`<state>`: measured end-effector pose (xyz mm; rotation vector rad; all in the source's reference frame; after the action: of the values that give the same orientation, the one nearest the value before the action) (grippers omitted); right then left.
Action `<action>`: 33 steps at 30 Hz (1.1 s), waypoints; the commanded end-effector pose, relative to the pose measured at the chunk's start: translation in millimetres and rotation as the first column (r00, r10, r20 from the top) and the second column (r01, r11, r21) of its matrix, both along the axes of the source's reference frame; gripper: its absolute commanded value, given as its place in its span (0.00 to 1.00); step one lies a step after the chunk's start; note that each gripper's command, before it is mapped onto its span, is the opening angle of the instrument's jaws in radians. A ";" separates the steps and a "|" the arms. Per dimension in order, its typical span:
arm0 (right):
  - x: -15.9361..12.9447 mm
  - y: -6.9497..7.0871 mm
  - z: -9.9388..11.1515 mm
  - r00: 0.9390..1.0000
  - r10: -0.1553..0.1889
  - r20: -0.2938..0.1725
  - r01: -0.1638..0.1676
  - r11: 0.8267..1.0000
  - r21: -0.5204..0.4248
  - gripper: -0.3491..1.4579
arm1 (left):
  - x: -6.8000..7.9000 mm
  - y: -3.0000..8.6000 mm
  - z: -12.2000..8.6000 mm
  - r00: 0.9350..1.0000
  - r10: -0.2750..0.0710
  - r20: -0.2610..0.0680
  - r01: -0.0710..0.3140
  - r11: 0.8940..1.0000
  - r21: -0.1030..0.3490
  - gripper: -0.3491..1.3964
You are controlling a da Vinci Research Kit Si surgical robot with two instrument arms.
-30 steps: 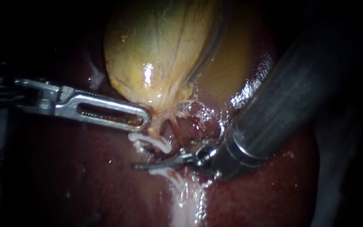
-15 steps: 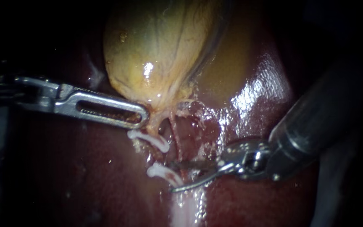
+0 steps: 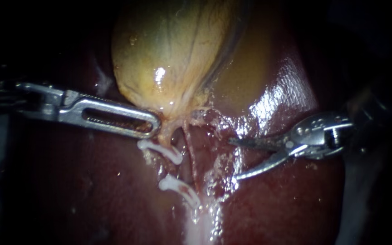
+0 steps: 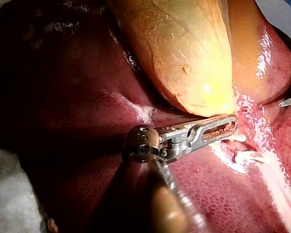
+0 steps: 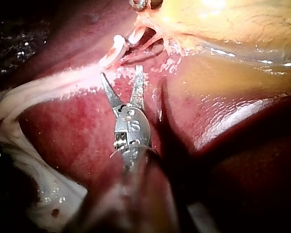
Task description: Go back from the cut left tube
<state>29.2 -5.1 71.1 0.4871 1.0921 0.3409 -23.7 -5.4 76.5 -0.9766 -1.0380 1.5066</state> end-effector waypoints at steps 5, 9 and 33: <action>-0.1 0.2 -0.1 1.000 -0.007 -0.011 0.007 1.000 -0.027 0.99 | -0.6 -0.5 1.1 1.000 -0.003 -0.004 0.003 1.000 -0.007 0.00; -0.3 0.5 -0.1 1.000 0.000 -0.001 0.000 0.999 -0.049 0.99 | -1.4 -0.8 2.1 1.000 -0.004 -0.007 0.004 1.000 -0.012 0.00; -1.2 1.1 -0.7 1.000 0.017 0.023 -0.016 0.997 -0.076 0.99 | -3.2 -1.2 4.6 1.000 0.014 -0.009 -0.014 1.000 -0.015 0.00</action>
<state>28.0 -4.1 70.3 0.4064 1.0831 0.3177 -26.9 -6.6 81.2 -0.9739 -1.0304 1.5308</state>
